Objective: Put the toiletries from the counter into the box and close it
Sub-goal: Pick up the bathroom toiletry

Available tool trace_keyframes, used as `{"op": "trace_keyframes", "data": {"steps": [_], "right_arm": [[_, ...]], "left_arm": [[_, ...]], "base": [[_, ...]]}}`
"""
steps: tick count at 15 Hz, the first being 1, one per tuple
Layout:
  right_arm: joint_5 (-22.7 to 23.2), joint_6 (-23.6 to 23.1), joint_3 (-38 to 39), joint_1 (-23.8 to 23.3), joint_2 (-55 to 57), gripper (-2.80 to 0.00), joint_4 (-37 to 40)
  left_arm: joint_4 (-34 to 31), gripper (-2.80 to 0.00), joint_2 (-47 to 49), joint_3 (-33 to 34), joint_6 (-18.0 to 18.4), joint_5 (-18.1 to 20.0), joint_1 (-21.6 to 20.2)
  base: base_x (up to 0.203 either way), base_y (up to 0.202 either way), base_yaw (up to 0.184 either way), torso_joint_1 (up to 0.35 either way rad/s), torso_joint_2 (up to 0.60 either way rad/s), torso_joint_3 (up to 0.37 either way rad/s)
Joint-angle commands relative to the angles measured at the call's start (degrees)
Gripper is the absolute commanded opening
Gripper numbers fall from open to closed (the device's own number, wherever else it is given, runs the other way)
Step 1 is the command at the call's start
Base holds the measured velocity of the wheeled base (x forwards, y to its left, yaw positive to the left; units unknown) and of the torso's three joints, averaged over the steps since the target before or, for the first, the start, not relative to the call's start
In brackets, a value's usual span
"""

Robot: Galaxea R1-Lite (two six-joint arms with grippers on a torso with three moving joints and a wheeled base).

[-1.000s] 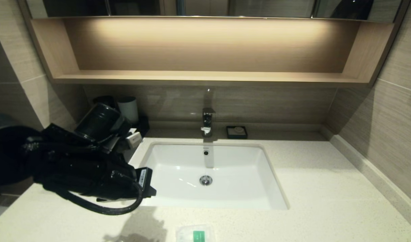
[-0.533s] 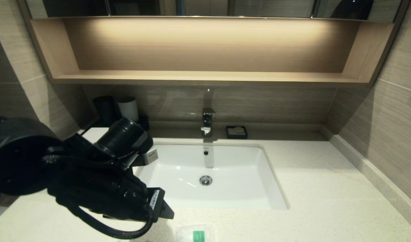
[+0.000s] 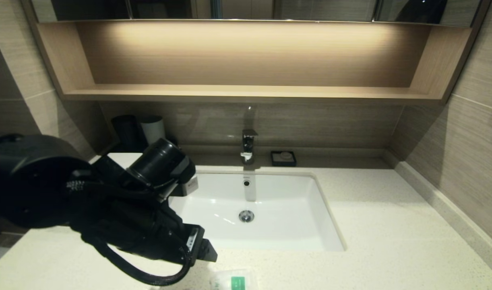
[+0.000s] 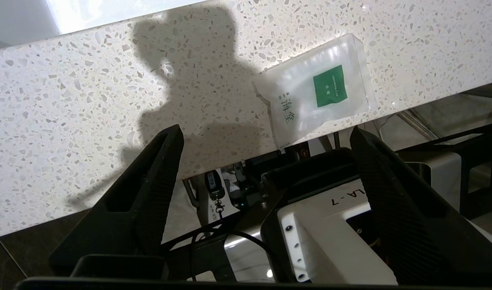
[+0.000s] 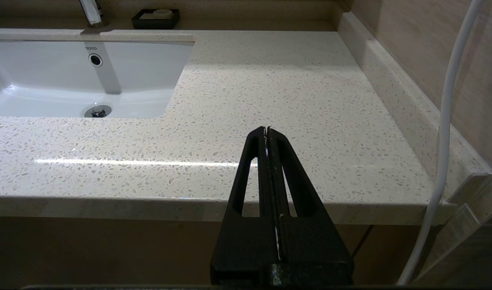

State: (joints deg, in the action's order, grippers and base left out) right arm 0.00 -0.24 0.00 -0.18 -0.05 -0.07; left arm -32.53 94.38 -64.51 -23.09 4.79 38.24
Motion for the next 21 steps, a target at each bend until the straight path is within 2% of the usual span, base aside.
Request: {"op": "trace_keyframes", "data": {"steps": [1, 3, 5, 9, 12, 16, 21], "right_arm": [[0.1, 0.0, 0.1, 0.0, 0.0, -2.8, 0.0], [0.1, 0.0, 0.1, 0.0, 0.0, -2.8, 0.0], [0.1, 0.0, 0.1, 0.0, 0.0, -2.8, 0.0], [0.0, 0.0, 0.1, 0.0, 0.0, -2.8, 0.0], [0.0, 0.0, 0.1, 0.0, 0.0, -2.8, 0.0], [0.0, 0.0, 0.1, 0.0, 0.0, -2.8, 0.0], [0.1, 0.0, 0.1, 0.0, 0.0, -2.8, 0.0]], "left_arm": [[-2.2, 0.0, -1.1, -2.1, 0.0, 0.0, 2.2], [-5.3, 0.0, -0.7, -5.4, 1.1, -0.2, 5.2], [-6.2, 0.0, 2.0, -7.6, 3.9, -0.3, 5.6], [-9.4, 0.0, 8.0, -13.2, 6.4, -0.5, 6.5], [-10.7, 0.0, 10.3, -14.6, 9.3, -1.9, 7.3], [-11.1, 0.0, 13.4, -15.8, 9.6, -3.5, 7.5], [-11.9, 0.0, 15.0, -16.4, 9.6, -3.6, 7.7]], "base": [[0.0, 0.0, 0.0, 0.0, 0.0, 0.0], [0.0, 0.0, 0.0, 0.0, 0.0, 0.0], [0.0, 0.0, 0.0, 0.0, 0.0, 0.0], [0.0, 0.0, 0.0, 0.0, 0.0, 0.0], [0.0, 0.0, 0.0, 0.0, 0.0, 0.0], [0.0, 0.0, 0.0, 0.0, 0.0, 0.0], [0.0, 0.0, 0.0, 0.0, 0.0, 0.0]]}}
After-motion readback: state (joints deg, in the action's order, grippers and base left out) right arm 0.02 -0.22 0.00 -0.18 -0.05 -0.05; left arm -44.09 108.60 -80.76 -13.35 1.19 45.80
